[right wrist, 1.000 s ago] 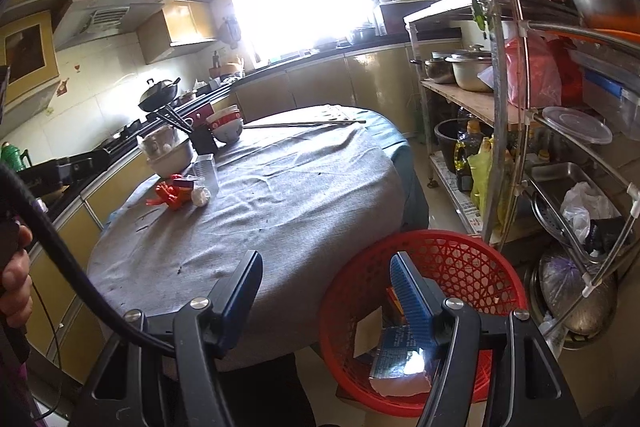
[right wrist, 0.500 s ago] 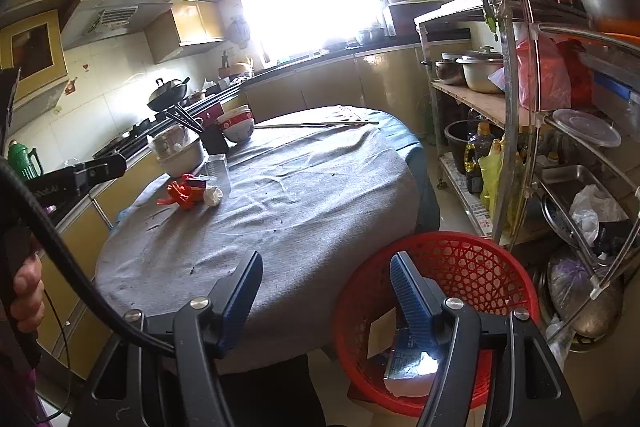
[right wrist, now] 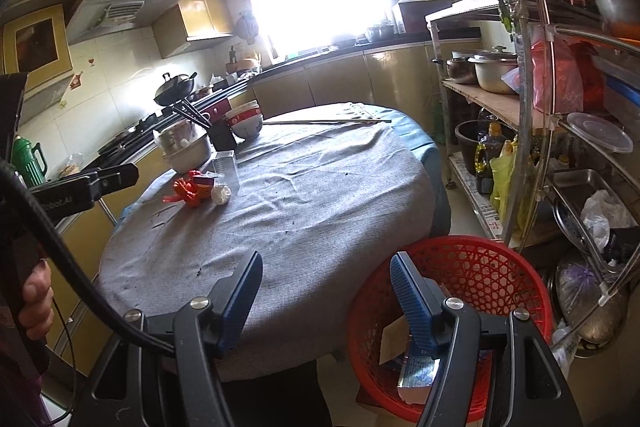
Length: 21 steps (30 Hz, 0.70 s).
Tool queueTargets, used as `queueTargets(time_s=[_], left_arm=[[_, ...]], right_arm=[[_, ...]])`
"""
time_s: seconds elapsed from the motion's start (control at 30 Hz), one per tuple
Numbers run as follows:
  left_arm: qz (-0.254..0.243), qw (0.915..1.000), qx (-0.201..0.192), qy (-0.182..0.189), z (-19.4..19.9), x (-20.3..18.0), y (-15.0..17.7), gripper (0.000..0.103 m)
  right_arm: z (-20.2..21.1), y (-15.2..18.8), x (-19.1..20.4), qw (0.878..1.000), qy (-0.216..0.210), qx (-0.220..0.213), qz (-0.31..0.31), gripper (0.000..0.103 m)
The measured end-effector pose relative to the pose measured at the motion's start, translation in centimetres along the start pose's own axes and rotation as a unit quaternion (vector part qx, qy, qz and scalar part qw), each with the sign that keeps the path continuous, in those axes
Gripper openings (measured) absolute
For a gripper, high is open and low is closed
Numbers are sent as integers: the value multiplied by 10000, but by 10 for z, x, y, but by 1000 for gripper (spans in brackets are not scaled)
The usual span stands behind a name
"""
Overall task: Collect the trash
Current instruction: 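Bring both open tools back over the table toward the remaining red ribbon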
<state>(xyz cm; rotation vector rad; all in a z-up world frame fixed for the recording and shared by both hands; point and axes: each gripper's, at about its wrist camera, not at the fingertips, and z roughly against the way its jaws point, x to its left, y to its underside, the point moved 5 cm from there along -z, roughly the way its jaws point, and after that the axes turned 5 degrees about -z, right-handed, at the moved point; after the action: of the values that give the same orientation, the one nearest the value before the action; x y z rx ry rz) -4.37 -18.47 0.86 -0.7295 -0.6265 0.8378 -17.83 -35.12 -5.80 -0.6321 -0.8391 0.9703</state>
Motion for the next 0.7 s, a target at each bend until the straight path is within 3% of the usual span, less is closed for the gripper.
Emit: queueTargets(time_s=[0.23, 0.7], left_arm=[[281, 9993, 254, -33, -23, 22, 9, 78], [1205, 9883, 768, -534, -75, 117, 42, 78]], right_arm=[[-17, -2, 8, 9999, -63, 139, 22, 70], [-76, -21, 46, 9976, -420, 542, 85, 70]])
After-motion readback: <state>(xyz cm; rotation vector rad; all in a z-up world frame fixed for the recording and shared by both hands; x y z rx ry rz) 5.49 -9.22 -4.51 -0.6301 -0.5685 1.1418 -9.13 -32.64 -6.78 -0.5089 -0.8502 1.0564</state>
